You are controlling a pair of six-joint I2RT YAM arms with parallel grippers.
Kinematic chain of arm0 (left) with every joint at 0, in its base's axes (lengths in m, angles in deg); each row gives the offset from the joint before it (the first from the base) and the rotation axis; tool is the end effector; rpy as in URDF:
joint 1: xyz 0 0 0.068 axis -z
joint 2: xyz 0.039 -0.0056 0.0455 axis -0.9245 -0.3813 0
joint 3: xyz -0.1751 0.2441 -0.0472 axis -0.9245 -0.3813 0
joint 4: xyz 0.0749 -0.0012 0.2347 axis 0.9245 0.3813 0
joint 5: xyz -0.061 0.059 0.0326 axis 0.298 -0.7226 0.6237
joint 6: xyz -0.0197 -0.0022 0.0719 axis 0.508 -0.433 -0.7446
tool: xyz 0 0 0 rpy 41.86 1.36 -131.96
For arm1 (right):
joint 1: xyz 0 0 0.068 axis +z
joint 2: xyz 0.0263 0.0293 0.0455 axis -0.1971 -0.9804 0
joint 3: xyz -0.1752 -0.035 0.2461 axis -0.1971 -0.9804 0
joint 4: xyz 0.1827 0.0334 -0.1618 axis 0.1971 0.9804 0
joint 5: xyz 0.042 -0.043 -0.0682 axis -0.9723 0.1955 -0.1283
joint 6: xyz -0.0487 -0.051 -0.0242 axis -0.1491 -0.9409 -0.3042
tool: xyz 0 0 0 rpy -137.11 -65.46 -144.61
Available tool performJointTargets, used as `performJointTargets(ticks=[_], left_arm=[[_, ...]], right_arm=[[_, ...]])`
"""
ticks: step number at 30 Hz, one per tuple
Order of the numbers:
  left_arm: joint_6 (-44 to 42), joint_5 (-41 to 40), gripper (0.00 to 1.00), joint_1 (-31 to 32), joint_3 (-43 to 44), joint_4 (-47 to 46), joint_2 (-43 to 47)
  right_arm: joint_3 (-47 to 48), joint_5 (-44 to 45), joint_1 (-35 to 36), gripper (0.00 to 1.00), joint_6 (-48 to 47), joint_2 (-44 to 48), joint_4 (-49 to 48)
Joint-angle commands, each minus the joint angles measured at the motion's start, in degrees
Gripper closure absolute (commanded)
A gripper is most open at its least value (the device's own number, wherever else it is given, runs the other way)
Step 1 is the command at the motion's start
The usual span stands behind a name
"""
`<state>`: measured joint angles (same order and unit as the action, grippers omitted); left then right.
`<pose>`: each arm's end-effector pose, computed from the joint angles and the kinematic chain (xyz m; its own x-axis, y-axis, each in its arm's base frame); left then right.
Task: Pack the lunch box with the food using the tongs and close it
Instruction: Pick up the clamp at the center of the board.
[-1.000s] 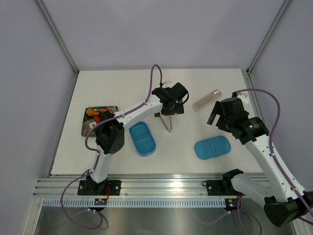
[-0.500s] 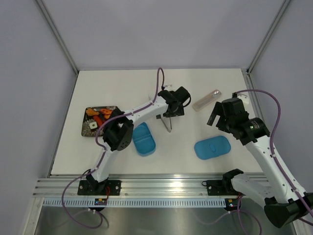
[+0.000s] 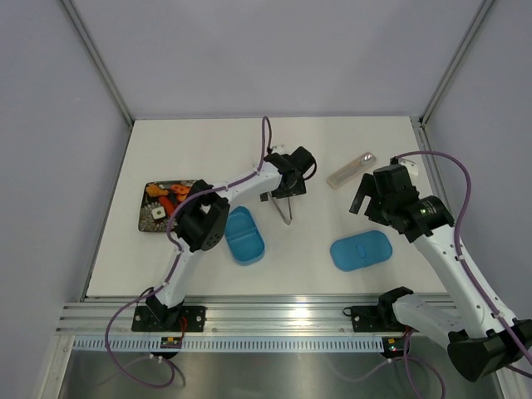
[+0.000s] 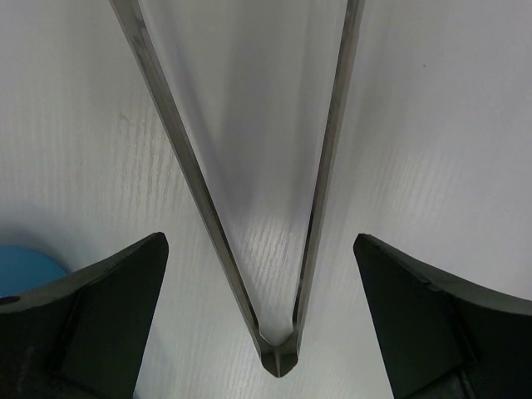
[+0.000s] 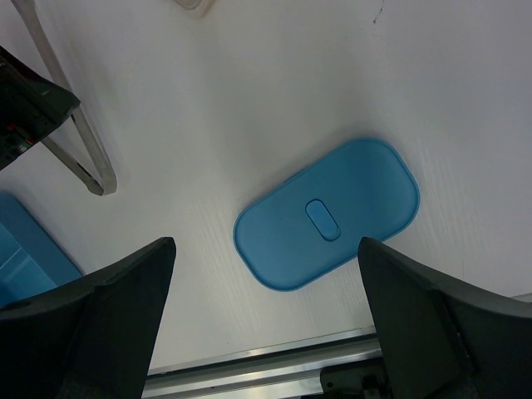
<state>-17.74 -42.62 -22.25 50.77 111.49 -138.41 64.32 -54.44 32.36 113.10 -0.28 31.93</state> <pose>0.3608 -0.3276 0.1996 -0.8341 -0.1922 -0.5171 -0.2063 0.9780 -0.0308 0.1584 0.0403 0.3416 -0.6936 0.2840 -0.6620 0.2530 0.9565 0.1452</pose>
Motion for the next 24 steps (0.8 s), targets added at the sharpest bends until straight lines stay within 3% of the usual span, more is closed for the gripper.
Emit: performJointTargets(ticks=[1,7,13,21,24], left_arm=[[0.91,-0.61,0.01,-0.78,-0.35,-2.84,-1.2],[-0.5,0.36,0.01,-1.48,0.35,-4.07,-3.22],[-2.25,1.06,0.18,-1.66,0.18,-5.65,-4.1],[-3.83,2.91,0.3,-2.45,-1.41,-7.06,-4.1],[-5.41,2.47,0.44,-2.89,-1.76,-7.41,-3.49]], right_arm=[[1.42,-0.91,-0.16,0.0,-1.16,-1.01,-0.02],[1.16,-1.26,-0.25,0.01,-1.07,-1.8,-0.72],[1.07,-1.43,-0.16,0.01,-0.63,-2.68,-1.34],[1.42,-1.26,-0.25,0.0,-0.45,-3.03,-2.04],[1.24,-1.26,-0.16,0.0,-0.28,-3.21,-2.04]])
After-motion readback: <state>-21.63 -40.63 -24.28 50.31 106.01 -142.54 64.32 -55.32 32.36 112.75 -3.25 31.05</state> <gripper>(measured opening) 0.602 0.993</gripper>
